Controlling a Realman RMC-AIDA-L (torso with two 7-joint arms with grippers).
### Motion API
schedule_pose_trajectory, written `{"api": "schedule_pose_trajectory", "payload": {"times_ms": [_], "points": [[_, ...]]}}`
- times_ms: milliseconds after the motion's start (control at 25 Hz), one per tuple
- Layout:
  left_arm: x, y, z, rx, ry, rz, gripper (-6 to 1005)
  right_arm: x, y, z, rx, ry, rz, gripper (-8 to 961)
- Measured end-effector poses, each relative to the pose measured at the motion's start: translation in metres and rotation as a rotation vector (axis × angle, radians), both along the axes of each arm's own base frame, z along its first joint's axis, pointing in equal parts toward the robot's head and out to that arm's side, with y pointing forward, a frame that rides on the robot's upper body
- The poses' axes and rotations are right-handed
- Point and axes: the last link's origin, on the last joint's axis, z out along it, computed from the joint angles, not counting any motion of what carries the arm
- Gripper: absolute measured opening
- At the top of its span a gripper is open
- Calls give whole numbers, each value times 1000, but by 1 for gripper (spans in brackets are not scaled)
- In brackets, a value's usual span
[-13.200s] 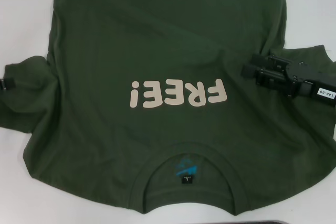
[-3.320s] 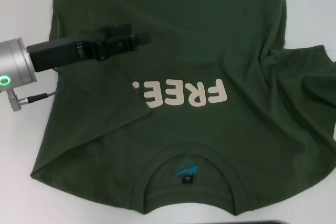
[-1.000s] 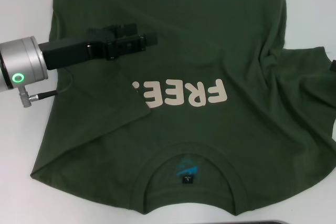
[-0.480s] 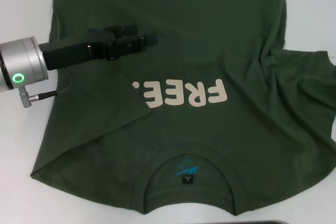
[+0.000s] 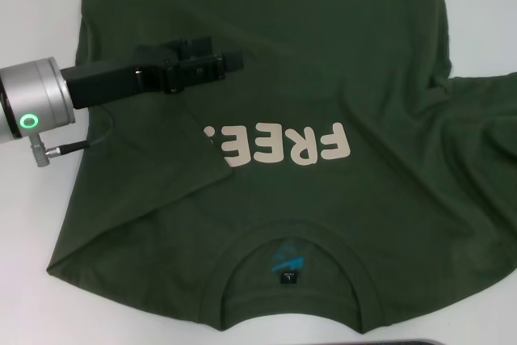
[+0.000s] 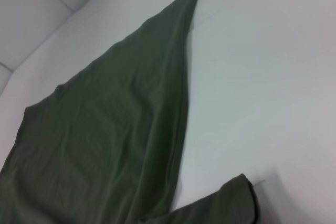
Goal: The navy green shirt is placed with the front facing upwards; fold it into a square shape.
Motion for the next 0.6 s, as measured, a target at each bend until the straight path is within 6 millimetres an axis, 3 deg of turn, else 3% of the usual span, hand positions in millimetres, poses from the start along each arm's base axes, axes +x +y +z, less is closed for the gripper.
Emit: {"api": "schedule_pose_trajectory", "payload": {"times_ms": [600], "points": [[-1,-1,-1,-5,1,3,874,14,-23,16,65,31,-57,14]]}}
